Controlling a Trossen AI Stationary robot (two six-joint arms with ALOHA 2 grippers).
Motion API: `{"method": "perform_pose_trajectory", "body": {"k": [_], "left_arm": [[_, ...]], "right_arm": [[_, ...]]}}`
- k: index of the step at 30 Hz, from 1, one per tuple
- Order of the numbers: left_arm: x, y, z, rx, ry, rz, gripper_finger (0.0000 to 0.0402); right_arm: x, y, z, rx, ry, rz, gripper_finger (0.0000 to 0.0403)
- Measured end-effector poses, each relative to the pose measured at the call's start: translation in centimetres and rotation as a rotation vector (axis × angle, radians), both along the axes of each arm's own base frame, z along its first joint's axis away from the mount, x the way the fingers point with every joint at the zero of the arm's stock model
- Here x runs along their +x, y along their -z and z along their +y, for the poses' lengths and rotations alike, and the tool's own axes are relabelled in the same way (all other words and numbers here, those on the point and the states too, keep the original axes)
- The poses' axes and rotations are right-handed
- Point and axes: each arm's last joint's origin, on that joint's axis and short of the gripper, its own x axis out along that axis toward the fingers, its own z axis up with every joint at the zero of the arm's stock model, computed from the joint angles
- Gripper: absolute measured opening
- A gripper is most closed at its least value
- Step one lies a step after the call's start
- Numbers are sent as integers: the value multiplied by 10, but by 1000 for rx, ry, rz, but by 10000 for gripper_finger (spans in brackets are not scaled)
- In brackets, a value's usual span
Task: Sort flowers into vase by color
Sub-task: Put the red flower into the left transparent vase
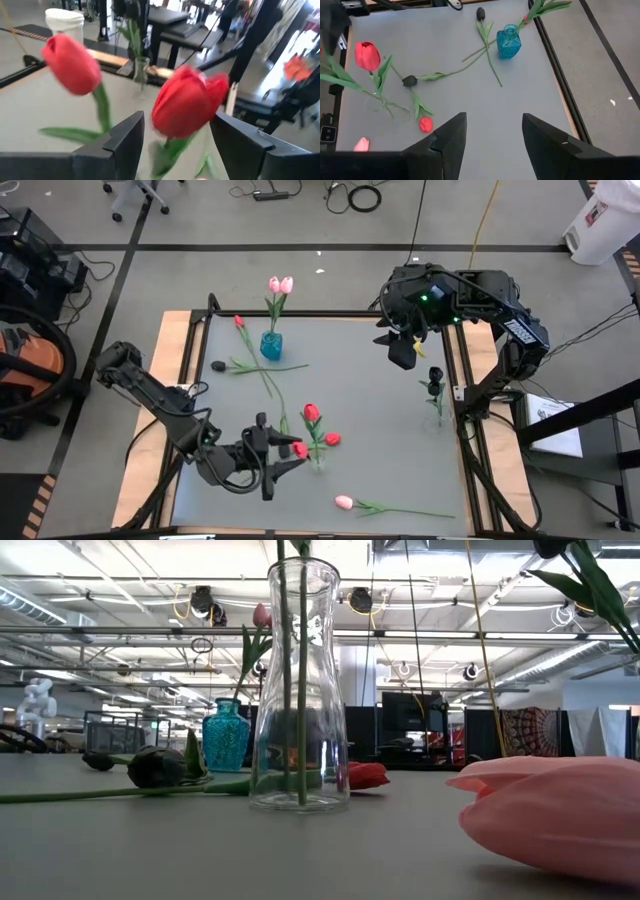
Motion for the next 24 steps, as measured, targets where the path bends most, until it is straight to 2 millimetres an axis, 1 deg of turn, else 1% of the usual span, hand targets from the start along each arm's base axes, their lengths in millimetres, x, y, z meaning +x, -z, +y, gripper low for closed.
{"method": "perform_pose_trajectory", "body": {"k": [8, 12, 20, 24], "left_arm": [[-16, 8, 13, 24, -15, 169, 231], [-25, 14, 19, -10, 11, 278, 231], [-41, 30, 25, -100, 75, 557, 231], [-46, 35, 28, -132, 64, 642, 231]], "right_arm": [[0, 0, 0, -2, -2, 1, 185], [0, 0, 0, -2, -2, 1, 185], [0, 0, 0, -2, -2, 0, 185], [0, 0, 0, -2, -2, 0, 185]]}}
